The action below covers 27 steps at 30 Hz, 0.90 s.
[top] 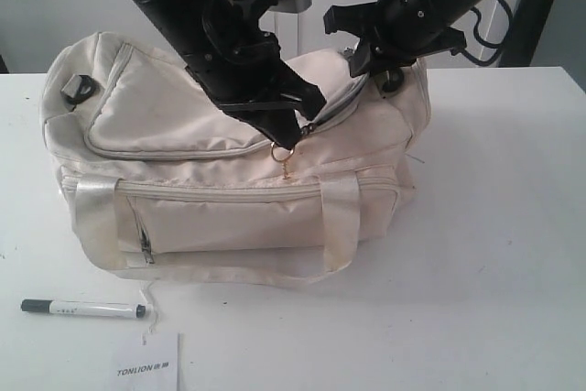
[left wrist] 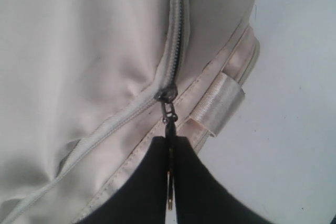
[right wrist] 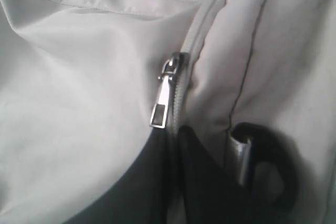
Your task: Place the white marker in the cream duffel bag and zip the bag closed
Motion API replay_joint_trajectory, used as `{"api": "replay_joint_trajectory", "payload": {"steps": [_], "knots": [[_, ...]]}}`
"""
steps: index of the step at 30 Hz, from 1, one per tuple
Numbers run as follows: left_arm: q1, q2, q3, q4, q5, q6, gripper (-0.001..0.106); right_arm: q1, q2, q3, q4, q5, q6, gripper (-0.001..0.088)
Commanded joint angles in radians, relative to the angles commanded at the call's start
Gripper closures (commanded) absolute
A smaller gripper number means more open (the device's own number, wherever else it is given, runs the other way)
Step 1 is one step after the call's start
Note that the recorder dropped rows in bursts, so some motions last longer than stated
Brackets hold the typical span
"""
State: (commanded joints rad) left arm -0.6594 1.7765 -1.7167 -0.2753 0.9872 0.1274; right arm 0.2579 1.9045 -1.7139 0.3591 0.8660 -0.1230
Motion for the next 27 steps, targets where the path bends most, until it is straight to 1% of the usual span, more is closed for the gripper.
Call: {"api": "replay_joint_trajectory", "payload": {"steps": [19, 25, 27], "knots": [[0.0, -0.021, 0.0, 0.068, 0.075, 0.005, 0.105, 0.0, -0.008, 0.0, 0.0, 0.01, 0.0, 0.0868], [0.0, -0.021, 0.0, 0.134, 0.119, 0.005, 0.105, 0.0, -0.008, 0.0, -0.002, 0.01, 0.0, 0.0868], [0.0, -0.021, 0.0, 0.134, 0.121, 0.005, 0.105, 0.0, -0.008, 0.0, -0.002, 0.01, -0.002, 0.0868]]}}
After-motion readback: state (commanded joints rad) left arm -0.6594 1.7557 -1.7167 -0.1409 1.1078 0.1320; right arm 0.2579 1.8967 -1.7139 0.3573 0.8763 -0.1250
